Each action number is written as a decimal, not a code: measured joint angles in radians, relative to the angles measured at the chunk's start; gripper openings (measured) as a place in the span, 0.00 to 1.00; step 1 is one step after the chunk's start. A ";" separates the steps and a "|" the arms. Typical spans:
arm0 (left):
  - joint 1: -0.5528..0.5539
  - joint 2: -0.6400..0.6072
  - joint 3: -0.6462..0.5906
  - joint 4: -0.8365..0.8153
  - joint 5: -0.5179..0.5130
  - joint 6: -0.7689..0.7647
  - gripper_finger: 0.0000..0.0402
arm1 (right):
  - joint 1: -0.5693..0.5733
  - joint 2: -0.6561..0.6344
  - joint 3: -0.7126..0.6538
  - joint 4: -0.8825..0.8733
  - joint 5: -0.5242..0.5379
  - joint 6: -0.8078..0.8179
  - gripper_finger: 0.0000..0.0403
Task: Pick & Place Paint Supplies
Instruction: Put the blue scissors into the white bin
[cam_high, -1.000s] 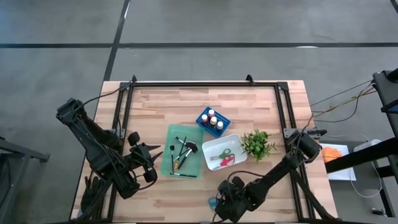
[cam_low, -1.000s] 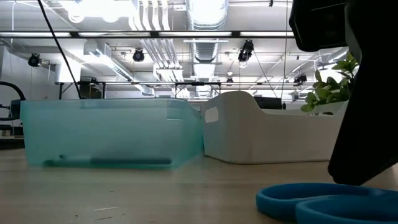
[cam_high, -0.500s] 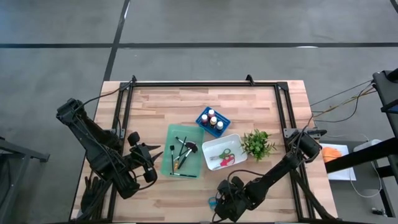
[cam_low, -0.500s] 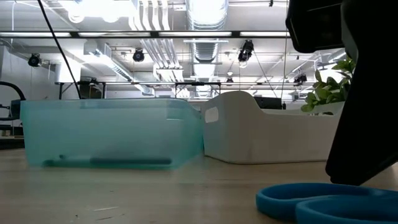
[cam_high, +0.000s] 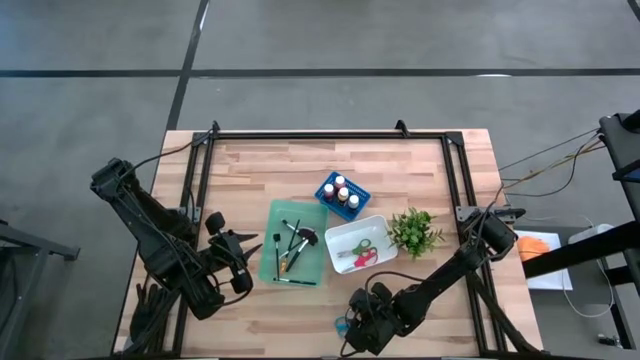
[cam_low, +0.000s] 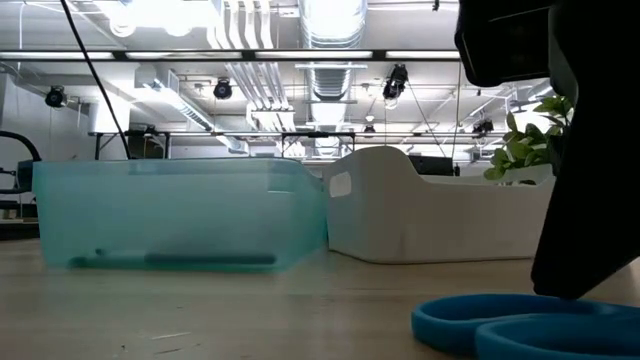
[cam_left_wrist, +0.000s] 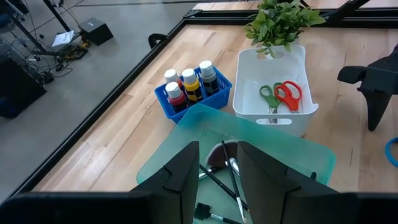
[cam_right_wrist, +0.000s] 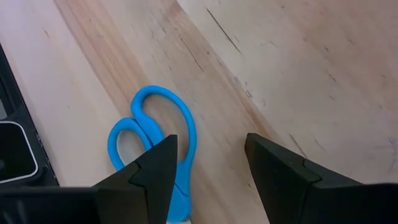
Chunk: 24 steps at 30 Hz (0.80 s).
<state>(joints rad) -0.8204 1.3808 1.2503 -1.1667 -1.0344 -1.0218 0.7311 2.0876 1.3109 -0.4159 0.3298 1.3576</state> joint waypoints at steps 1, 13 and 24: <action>0.000 0.000 0.000 0.000 0.000 0.000 0.29 | 0.000 0.000 0.000 -0.001 -0.007 -0.006 0.48; 0.000 0.000 -0.014 0.006 0.002 -0.007 0.29 | -0.020 0.000 0.002 -0.048 -0.031 -0.056 0.48; 0.001 0.000 -0.014 0.008 0.003 -0.007 0.29 | -0.049 0.000 0.024 -0.064 -0.036 -0.088 0.48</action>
<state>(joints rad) -0.8192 1.3808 1.2366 -1.1586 -1.0313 -1.0290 0.6821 2.0880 1.3350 -0.4798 0.2936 1.2701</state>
